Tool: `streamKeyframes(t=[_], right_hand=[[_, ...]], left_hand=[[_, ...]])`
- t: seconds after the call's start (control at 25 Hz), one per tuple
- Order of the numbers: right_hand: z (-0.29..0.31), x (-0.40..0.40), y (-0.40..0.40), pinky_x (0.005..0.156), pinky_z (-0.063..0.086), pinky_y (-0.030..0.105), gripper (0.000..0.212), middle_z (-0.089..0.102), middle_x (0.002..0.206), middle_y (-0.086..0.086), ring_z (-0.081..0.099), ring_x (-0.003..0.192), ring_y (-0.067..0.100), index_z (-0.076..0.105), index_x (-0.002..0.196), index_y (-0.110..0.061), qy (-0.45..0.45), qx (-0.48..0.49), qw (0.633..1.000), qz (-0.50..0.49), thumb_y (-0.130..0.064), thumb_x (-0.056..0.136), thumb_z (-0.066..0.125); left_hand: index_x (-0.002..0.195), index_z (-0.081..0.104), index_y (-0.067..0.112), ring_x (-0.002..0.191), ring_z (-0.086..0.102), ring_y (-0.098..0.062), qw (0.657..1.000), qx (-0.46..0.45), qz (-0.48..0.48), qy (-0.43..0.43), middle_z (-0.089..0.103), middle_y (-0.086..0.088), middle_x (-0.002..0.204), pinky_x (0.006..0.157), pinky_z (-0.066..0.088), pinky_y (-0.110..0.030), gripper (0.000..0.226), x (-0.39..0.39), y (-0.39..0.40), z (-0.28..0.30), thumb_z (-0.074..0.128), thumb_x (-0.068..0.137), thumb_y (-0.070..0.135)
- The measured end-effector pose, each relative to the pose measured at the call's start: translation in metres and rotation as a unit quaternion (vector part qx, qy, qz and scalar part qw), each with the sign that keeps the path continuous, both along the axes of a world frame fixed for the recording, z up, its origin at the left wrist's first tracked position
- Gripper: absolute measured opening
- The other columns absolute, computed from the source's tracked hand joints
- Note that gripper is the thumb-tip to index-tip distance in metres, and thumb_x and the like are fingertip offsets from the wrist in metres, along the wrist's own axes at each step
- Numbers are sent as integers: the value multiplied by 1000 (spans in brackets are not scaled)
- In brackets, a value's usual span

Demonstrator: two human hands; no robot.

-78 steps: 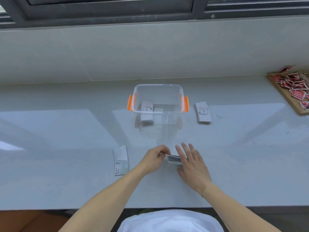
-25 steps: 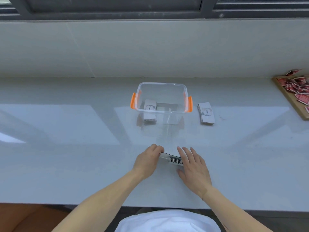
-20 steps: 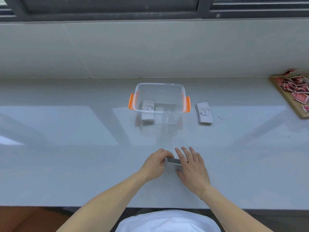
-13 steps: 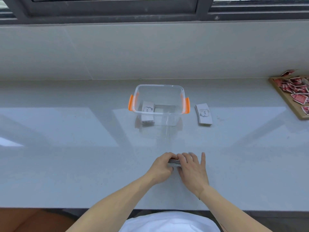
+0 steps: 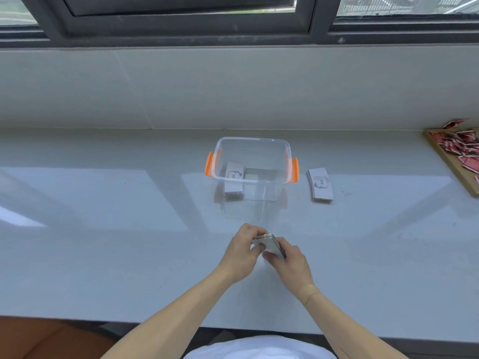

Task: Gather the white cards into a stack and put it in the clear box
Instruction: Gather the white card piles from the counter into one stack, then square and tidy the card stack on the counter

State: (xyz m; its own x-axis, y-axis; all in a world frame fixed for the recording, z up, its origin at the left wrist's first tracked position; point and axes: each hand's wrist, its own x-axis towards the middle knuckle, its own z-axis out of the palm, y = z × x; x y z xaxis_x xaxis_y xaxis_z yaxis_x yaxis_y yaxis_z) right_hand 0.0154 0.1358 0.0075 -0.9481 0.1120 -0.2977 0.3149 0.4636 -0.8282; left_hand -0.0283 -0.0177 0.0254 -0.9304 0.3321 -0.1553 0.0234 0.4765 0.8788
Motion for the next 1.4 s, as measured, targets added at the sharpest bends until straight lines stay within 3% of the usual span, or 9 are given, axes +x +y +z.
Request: streamKeyframes(t=[0.16,0.28,0.4,0.52,1.0,1.12,1.2,1.28,1.4], right_hand=[[-1,0,-17,61,51,35,11,68,69,-9,61,65,10,61,85,-42,35,30,999,-28,-37,80,69],[-7,6,-25,60,52,29,21,69,70,-14,63,66,9,60,93,-45,62,41,996,-52,-31,82,71],[-15,13,-28,62,52,30,19,70,73,-14,63,68,11,58,97,-44,49,43,997,-50,-34,85,68],[-19,12,-25,60,53,32,14,70,74,-12,63,67,12,59,100,-41,47,71,996,-39,-37,87,64],[-27,17,-21,48,41,22,15,53,58,-20,53,55,1,47,91,-42,61,124,990,-16,-38,89,60],[-29,18,-23,50,46,24,17,55,62,-20,55,56,3,44,93,-47,39,117,992,-24,-39,90,60],[-27,16,-22,57,52,31,11,61,68,-16,58,61,7,49,96,-43,11,99,994,-39,-42,89,59],[-22,12,-18,60,51,30,11,68,74,-14,62,66,4,56,93,-43,-9,53,997,-61,-46,85,63],[-7,9,-6,63,47,22,13,70,81,-17,64,76,0,62,87,-47,-54,-27,996,-59,-42,78,71]], left_hand=[[115,60,16,89,59,-20,967,-127,-76,207,57,-1,110,72,51,-30,32,8,-13,11,56,89,-1],[124,59,13,109,61,-26,922,-202,-93,317,62,-4,120,92,51,-39,41,22,-17,1,59,85,1],[149,29,14,145,28,-23,906,-289,-133,280,34,-2,156,116,30,-45,68,41,-18,-11,55,86,11],[153,12,18,150,7,-20,899,-315,-136,272,14,2,163,121,16,-47,77,41,-19,-10,50,86,21],[153,-8,19,150,-9,-19,880,-318,-219,278,-9,2,164,121,9,-51,86,49,-23,-12,46,86,22],[153,-10,22,150,-12,-18,864,-342,-241,279,-9,4,163,120,5,-52,85,48,-22,-15,43,86,21],[152,-9,24,150,-10,-16,874,-324,-231,279,-7,5,164,120,0,-49,83,42,-21,-10,42,87,22],[153,-2,26,150,-3,-13,921,-269,-159,235,2,6,164,122,3,-41,80,34,-26,-9,45,88,24],[145,31,29,135,36,-8,988,-146,-27,35,42,10,144,112,32,-29,62,25,-31,-12,55,89,32]])
